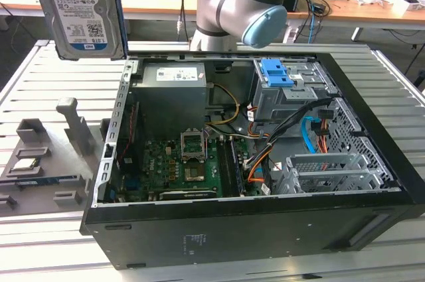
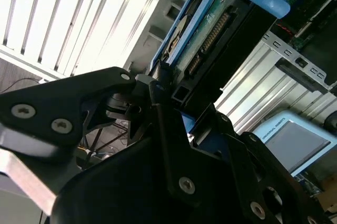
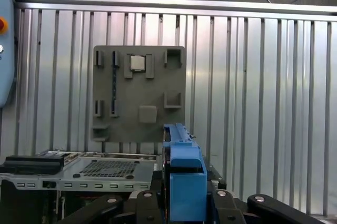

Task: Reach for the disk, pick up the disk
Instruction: 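Pick up the disk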

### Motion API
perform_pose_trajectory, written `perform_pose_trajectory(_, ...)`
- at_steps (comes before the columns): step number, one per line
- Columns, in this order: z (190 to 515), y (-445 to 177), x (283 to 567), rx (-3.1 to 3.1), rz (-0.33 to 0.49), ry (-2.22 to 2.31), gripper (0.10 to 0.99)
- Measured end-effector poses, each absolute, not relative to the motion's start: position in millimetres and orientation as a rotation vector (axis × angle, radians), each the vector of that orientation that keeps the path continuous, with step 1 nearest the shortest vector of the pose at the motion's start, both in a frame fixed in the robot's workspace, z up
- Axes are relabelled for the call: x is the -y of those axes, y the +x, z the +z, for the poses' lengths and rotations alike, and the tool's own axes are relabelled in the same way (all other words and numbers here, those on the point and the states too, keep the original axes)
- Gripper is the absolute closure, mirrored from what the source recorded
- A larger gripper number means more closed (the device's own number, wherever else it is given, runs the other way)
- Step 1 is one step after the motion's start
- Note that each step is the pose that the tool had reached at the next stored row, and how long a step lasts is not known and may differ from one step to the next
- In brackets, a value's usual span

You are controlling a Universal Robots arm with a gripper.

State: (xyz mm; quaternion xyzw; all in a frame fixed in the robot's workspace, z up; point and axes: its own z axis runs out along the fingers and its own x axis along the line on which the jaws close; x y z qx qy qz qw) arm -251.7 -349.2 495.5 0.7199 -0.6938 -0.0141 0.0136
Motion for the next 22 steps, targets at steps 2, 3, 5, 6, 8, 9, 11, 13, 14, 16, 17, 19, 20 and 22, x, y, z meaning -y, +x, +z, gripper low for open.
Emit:
perform_pose_trajectory(2, 495.4, -239.6, 349.2, 2.161, -0.044, 2.242, 0.718)
perform_pose_trajectory(3, 495.5, -232.3, 349.2, 2.161, -0.044, 2.242, 0.718)
perform_pose_trajectory(5, 495.5, -213.5, 349.2, 2.161, -0.045, 2.242, 0.718)
perform_pose_trajectory(6, 495.4, -207.3, 349.2, 2.161, -0.045, 2.242, 0.718)
perform_pose_trajectory(8, 495.5, -198.5, 349.2, 2.161, -0.045, 2.242, 0.718)
perform_pose_trajectory(9, 495.5, -192.2, 349.2, 2.161, -0.045, 2.242, 0.718)
perform_pose_trajectory(11, 495.4, -185.0, 349.2, 2.16, -0.045, 2.242, 0.718)
perform_pose_trajectory(13, 495.4, -174.7, 349.1, 2.161, -0.045, 2.242, 0.718)
perform_pose_trajectory(14, 495.5, -169.1, 349.2, 2.16, -0.045, 2.242, 0.718)
perform_pose_trajectory(16, 495.4, -160.5, 349.1, 2.161, -0.046, 2.242, 0.718)
perform_pose_trajectory(17, 495.5, -152.8, 349.1, 2.16, -0.046, 2.242, 0.718)
perform_pose_trajectory(19, 495.5, -144.8, 349.0, 2.16, -0.046, 2.241, 0.718)
perform_pose_trajectory(20, 495.4, -140.7, 349.0, 2.16, -0.046, 2.242, 0.718)
perform_pose_trajectory(22, 495.4, -128.7, 349.0, 2.16, -0.046, 2.241, 0.718)
